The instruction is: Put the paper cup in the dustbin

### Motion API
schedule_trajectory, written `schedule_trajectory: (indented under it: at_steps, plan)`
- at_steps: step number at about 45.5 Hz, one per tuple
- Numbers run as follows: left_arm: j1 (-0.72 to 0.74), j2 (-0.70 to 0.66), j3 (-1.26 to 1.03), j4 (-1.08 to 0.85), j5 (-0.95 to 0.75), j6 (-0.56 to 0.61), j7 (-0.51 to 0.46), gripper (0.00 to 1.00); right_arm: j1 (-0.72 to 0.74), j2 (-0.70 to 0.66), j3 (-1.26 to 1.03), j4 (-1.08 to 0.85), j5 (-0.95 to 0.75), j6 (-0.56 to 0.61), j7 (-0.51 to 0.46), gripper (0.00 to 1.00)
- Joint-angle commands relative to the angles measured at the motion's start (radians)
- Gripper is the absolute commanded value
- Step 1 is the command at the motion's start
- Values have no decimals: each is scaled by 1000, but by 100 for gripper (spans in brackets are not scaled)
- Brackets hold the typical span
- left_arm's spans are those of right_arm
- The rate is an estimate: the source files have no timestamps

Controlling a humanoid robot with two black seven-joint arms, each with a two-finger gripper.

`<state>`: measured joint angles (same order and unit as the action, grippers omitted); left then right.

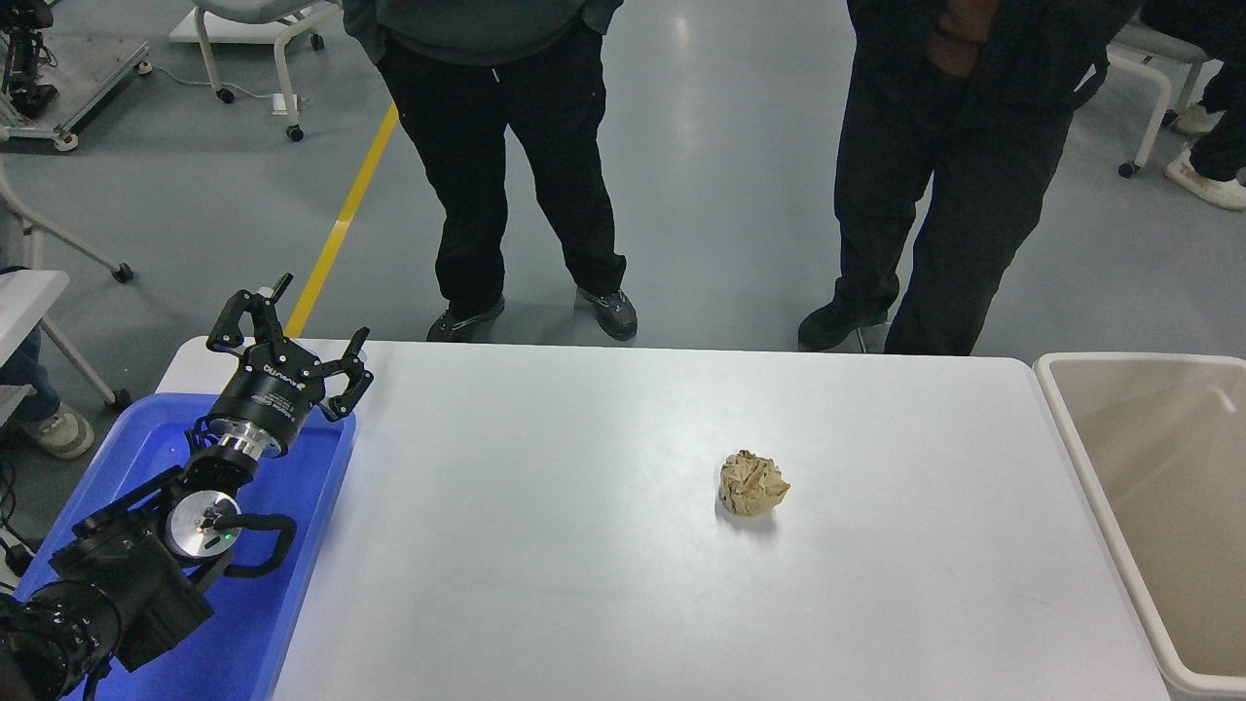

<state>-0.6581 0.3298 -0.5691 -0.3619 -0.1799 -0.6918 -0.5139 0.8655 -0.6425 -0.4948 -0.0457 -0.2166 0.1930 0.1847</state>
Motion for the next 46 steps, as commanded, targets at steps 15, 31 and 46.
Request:
schedule_trajectory:
  at_steps: [15, 31, 46]
  plan:
    - [0, 0, 0, 0, 0, 0, 0, 100, -172, 119, 12, -46, -30, -61, -21, 0]
    - [0, 0, 2, 0, -1, 0, 0, 100, -215, 173, 13, -43, -26, -79, -21, 0]
    - [0, 0, 0, 0, 0, 0, 0, 100, -227, 205, 15, -42, -23, -79, -21, 0]
